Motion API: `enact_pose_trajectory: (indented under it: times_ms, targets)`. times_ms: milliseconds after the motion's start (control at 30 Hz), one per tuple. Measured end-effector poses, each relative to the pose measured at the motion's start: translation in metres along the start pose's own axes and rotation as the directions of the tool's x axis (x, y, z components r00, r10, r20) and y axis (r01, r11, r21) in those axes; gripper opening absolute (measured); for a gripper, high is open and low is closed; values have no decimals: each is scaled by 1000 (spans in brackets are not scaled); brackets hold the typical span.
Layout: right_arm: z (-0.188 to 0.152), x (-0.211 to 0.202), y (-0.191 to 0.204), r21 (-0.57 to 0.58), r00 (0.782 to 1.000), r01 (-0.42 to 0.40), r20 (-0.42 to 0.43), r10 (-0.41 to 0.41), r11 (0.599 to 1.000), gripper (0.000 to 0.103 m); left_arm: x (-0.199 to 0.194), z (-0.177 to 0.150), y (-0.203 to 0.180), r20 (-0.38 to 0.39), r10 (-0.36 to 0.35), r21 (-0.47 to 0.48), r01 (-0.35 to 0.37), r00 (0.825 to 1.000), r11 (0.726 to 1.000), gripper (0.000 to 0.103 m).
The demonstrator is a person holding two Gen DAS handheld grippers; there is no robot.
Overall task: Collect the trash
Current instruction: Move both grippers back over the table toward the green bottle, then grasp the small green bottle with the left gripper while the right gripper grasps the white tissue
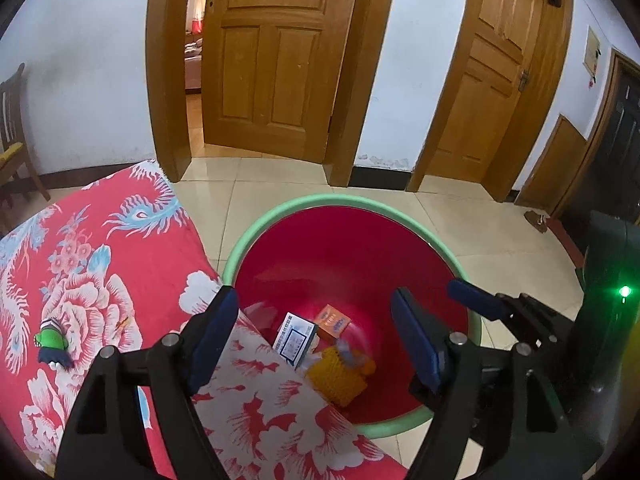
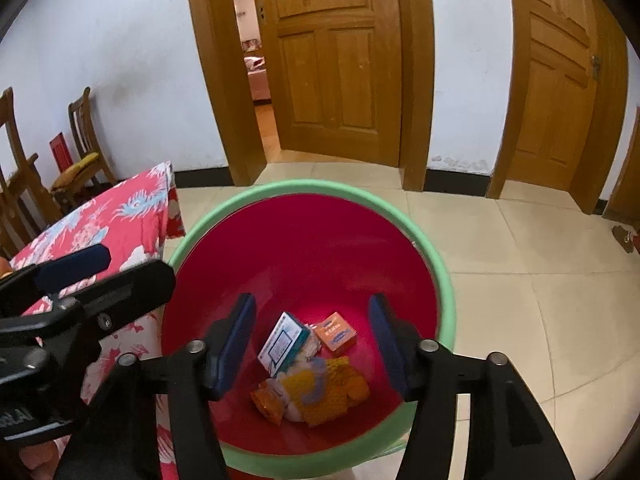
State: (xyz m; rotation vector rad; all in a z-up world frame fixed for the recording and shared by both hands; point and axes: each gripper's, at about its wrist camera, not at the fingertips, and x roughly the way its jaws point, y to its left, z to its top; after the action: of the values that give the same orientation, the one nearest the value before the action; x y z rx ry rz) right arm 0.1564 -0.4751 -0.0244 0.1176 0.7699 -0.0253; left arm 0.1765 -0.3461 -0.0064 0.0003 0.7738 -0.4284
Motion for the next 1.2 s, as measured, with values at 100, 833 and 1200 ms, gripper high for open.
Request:
enact_pose_trajectory:
  times_ms: [100,833,1200]
  targets:
    - [-1,0,-5,22,1000,-9,-11,9,1000,61,-2,0,-4,2,11,14,-11,1000,1000,78]
    - [9,-12,20,15,999,-30,14,30,999,67,-52,12,80,-6,150,-6,-150,989,989,78]
    - [14,-20,62,0,994,-110,20,110,994,73,-34,-26,158,-136,220,-126,-237,966,963,78]
